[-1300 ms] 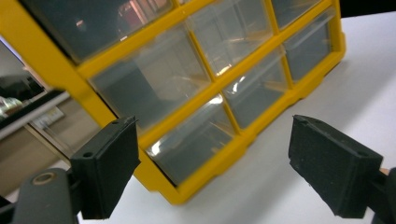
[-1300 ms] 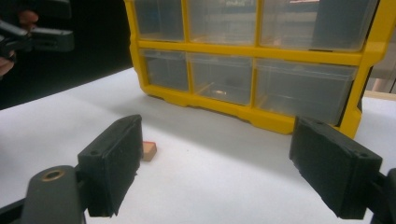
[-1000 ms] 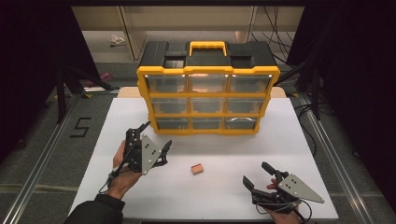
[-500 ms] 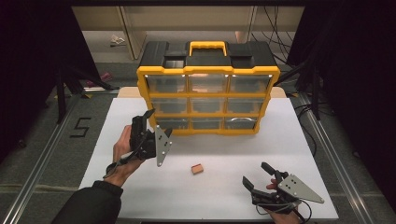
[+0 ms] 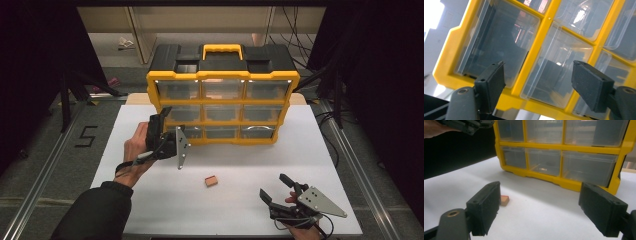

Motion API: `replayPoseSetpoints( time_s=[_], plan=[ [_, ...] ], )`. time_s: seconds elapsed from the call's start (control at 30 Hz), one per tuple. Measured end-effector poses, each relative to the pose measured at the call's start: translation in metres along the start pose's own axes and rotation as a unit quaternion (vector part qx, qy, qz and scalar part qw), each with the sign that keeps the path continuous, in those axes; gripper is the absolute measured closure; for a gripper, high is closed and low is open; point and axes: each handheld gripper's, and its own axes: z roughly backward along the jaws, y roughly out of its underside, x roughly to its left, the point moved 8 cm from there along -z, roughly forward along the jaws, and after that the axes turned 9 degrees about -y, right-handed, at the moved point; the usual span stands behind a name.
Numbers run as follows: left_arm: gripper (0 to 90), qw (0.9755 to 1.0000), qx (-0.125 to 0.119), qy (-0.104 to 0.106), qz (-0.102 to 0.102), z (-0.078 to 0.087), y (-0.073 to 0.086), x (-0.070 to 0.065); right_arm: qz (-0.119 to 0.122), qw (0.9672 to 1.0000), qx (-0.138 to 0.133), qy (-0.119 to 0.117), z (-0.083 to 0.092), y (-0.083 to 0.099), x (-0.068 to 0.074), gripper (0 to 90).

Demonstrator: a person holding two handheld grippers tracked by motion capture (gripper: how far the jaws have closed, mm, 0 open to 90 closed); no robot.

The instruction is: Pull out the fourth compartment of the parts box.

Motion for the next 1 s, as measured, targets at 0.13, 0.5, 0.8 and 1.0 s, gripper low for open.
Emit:
replayPoseSetpoints(
  time_s=[0.13,0.5,0.8,1.0],
  plan=[
    [31.0,0.9997,-0.005,-0.007,-0.023,-0.006,-0.002,-0.003,0.001,1.0,0.001,0.0,0.0,0.0,0.0,18.9],
    [39.7,0.997,0.006,-0.024,-0.073,-0.022,0.005,-0.01,0.001,1.0,0.0,-0.003,0.0,0.0,0.0,19.1],
    [48.3,0.9936,0.007,-0.034,-0.108,-0.028,0.007,-0.014,0.0,1.0,0.002,-0.004,-0.001,0.001,0.0,19.4],
    [53.6,0.9917,0.012,-0.035,-0.123,-0.033,0.011,-0.016,-0.002,1.0,0.003,-0.005,-0.001,0.001,0.0,19.6]
  ],
)
